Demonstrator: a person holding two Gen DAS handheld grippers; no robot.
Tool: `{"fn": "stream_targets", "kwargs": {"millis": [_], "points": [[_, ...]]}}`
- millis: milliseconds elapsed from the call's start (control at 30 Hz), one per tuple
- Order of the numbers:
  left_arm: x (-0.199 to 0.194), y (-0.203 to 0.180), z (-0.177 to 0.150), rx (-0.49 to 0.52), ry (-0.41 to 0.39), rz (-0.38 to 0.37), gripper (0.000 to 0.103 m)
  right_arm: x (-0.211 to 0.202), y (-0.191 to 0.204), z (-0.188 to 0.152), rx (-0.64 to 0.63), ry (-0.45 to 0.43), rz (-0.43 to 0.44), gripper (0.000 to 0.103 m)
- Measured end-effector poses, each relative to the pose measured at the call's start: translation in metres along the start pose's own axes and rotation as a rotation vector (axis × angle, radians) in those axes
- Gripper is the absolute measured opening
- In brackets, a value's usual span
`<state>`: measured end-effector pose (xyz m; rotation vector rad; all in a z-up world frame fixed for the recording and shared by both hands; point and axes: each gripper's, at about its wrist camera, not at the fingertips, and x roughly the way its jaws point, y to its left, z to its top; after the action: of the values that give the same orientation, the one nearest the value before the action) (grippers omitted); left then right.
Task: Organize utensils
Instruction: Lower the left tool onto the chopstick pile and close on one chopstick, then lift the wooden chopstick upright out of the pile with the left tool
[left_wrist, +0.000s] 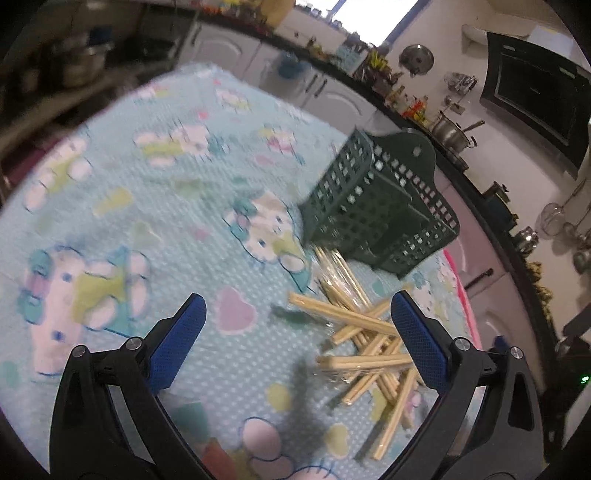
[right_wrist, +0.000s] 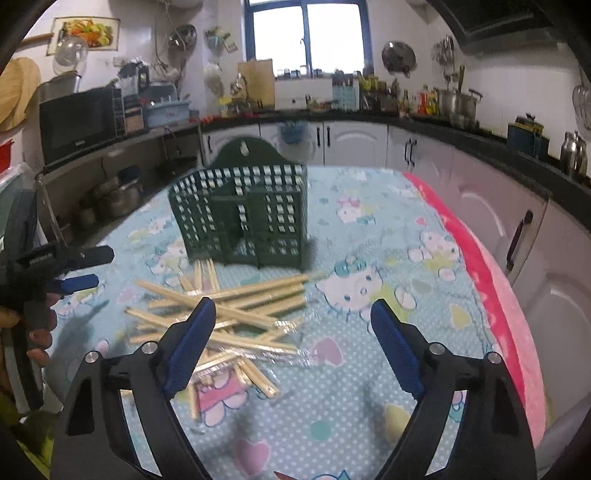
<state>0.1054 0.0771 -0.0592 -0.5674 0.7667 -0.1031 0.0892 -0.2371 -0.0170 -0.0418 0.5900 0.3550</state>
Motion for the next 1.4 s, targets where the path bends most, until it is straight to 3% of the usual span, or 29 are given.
{"fn": "stream_targets", "kwargs": {"millis": [167,300,467,767,867,1000,1400], "points": [[0.016,0.001,-0.005,-0.004,0.04,-0.014,0.083,0.018,-0.009,-0.01,0.03,0.09,0.015,0.067],[0.025,0.007,-0.004,-0.043,0.081,-0.043,0.073,0.027,-0.012,-0.015,0.045,0.131,0.034,0.059],[0.035,0.012,-0.001,-0.088,0.115,-0.084,0.068,0.035,-0.014,-0.016,0.061,0.166,0.076,0.048],[0.042,0.016,0.002,-0.113,0.123,-0.115,0.054,0.055,-0.029,-0.021,0.142,0.24,0.129,0.045],[0.044,0.016,0.002,-0.103,0.124,-0.107,0.045,0.061,-0.035,-0.024,0.166,0.265,0.152,0.038],[0.046,0.018,0.003,-0.11,0.121,-0.108,0.033,0.063,-0.036,-0.026,0.178,0.27,0.173,0.032],[0.043,0.017,0.001,-0.092,0.111,-0.119,0.018,0.058,-0.034,-0.023,0.159,0.242,0.199,0.004]]}}
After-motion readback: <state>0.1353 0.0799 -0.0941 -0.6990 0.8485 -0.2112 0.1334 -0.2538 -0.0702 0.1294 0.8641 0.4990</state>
